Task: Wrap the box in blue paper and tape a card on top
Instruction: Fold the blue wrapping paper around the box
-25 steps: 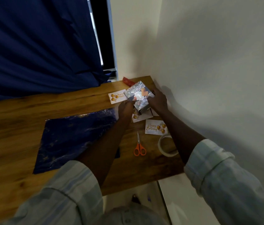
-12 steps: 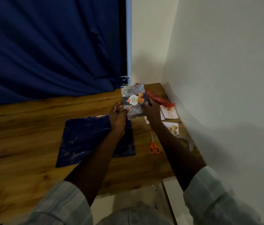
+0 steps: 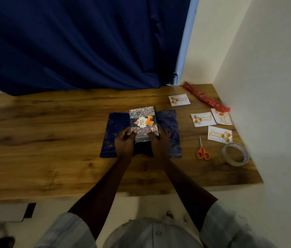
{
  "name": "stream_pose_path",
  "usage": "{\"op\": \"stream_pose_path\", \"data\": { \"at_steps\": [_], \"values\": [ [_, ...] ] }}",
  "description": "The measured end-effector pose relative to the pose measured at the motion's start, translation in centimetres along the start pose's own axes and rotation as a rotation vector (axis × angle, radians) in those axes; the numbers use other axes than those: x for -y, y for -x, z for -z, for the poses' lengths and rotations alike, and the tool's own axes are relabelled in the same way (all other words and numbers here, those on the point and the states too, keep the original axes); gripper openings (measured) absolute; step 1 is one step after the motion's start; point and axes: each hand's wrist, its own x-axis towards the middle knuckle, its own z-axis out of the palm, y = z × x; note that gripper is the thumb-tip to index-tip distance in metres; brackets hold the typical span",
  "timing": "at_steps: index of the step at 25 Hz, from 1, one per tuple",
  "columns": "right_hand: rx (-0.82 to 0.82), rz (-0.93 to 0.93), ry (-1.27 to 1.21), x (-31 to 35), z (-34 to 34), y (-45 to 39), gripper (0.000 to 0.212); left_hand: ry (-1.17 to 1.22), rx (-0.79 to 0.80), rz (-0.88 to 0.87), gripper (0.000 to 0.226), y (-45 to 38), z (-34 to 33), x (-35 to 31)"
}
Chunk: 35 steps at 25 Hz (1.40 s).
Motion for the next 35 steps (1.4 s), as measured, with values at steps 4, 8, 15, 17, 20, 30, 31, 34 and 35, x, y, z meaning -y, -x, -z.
{"op": "stream_pose_path", "data": {
  "at_steps": [4, 8, 15, 17, 20, 30, 31, 34, 35],
  "values": [
    [0.052, 0.059, 0.072, -1.7, -0.1, 0.9, 0.039, -0.187, 0.084, -0.069, 0.035, -0.7, 1.3, 1.5],
    [0.055, 0.088, 0.135, -2.0, 0.5, 1.3, 0.037, -0.341, 0.125, -0.113, 0.038, -0.8, 1.9, 3.3],
    [0.149, 0.101, 0.257, -2.1, 1.9, 0.9, 0.042, -0.409, 0.117, -0.127, 0.039, -1.7, 1.7, 2.2],
    [0.166, 0.090, 0.252, -2.0, 2.3, 0.9, 0.045, -0.405, 0.117, -0.110, 0.037, -1.9, 1.6, 1.8],
    [0.238, 0.165, 0.367, -3.3, 2.6, 1.3, 0.070, -0.504, 0.127, -0.156, 0.031, -2.0, 1.7, 2.1],
    [0.359, 0.269, 0.837, -5.9, 5.0, 1.1, 0.075, -0.541, 0.188, -0.343, 0.032, -0.7, 2.7, 3.4],
    [0.375, 0.278, 0.828, -5.9, 5.3, 1.1, 0.076, -0.526, 0.181, -0.339, 0.031, -0.7, 2.8, 3.5],
    [0.411, 0.244, 0.716, -5.1, 6.0, 1.0, 0.086, -0.495, 0.166, -0.355, 0.032, -0.5, 3.0, 3.3],
    [0.424, 0.211, 0.677, -5.0, 6.1, 0.7, 0.090, -0.482, 0.185, -0.374, 0.031, -0.4, 2.9, 3.1]
  ]
}}
